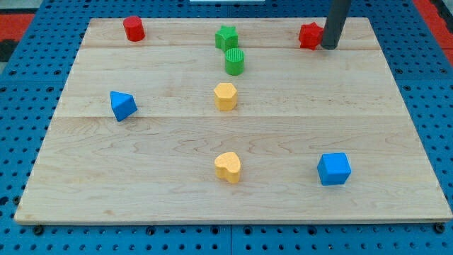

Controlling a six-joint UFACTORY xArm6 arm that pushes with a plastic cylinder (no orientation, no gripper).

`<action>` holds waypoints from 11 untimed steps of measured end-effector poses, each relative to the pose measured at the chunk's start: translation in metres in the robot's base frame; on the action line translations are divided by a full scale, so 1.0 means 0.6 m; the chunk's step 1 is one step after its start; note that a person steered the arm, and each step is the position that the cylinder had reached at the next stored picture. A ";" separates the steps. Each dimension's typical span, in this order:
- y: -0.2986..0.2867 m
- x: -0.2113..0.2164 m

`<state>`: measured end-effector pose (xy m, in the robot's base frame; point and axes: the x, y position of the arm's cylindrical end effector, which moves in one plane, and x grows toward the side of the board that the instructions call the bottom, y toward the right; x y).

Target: Point your arm at the red star

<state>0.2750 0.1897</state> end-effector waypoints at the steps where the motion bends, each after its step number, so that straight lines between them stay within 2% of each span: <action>1: 0.000 0.006; 3: 0.001 0.010; 4: -0.001 0.055; 5: -0.017 0.139; 6: -0.131 0.143; 7: -0.120 0.142; 8: -0.073 0.121; 11: 0.169 0.138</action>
<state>0.3580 0.2912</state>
